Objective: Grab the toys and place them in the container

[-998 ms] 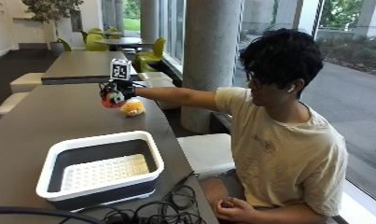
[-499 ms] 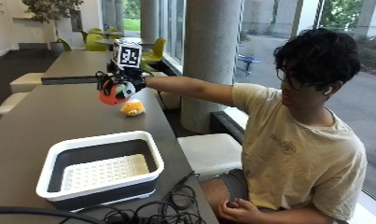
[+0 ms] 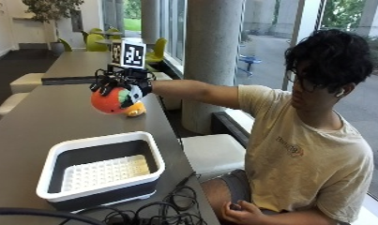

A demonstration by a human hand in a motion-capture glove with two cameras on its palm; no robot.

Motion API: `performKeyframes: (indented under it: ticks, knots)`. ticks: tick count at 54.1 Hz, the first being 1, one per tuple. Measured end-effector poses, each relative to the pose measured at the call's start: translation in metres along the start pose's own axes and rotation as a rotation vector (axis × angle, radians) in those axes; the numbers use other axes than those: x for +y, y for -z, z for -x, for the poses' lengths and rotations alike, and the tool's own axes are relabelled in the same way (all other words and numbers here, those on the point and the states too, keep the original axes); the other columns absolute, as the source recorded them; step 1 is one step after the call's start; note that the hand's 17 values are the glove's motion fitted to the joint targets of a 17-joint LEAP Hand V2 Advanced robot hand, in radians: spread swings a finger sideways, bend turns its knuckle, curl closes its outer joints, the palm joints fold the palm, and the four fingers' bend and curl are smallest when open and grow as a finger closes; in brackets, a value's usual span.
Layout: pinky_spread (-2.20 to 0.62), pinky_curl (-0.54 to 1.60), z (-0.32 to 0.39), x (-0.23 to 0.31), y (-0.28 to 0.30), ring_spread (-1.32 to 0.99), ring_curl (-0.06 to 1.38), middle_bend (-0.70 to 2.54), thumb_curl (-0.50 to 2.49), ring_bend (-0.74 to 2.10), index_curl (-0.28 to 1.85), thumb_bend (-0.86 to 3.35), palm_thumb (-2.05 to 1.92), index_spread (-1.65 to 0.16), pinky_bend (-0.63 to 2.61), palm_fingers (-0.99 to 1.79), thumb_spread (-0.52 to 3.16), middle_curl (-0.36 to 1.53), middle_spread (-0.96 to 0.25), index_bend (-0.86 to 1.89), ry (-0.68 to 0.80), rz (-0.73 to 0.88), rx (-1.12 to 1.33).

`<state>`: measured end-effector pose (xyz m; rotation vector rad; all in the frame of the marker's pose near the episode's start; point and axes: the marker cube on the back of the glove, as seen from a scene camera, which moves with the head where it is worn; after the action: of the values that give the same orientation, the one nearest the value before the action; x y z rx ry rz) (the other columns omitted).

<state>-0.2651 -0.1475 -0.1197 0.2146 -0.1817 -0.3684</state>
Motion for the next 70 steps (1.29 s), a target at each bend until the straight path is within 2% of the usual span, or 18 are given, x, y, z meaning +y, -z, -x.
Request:
performKeyframes:
  ticks: [14, 25, 39, 70]
  knots:
    - [-0.06, 0.43, 0.013, -0.008, -0.009, -0.11, 0.49, 0.17, 0.75, 0.45, 0.59, 0.1, 0.4, -0.35, 1.28, -0.04, 1.46, 0.42, -0.07, 0.15, 0.021, -0.012, -0.01]
    - [0.0, 0.41, 0.009, -0.008, -0.015, -0.03, 0.44, 0.16, 0.63, 0.35, 0.47, 0.02, 0.35, -0.33, 1.32, -0.14, 1.4, 0.4, -0.04, 0.1, 0.026, -0.012, -0.041]
    - [0.03, 0.38, -0.001, 0.001, -0.015, 0.01, 0.41, 0.15, 0.51, 0.27, 0.41, -0.02, 0.3, -0.33, 1.26, -0.09, 1.33, 0.36, -0.03, 0.16, 0.026, -0.027, -0.048]
    - [0.03, 0.34, -0.031, 0.024, -0.025, 0.01, 0.39, 0.15, 0.39, 0.2, 0.43, -0.01, 0.31, -0.34, 1.19, -0.04, 1.31, 0.29, -0.04, 0.19, -0.014, 0.008, -0.001]
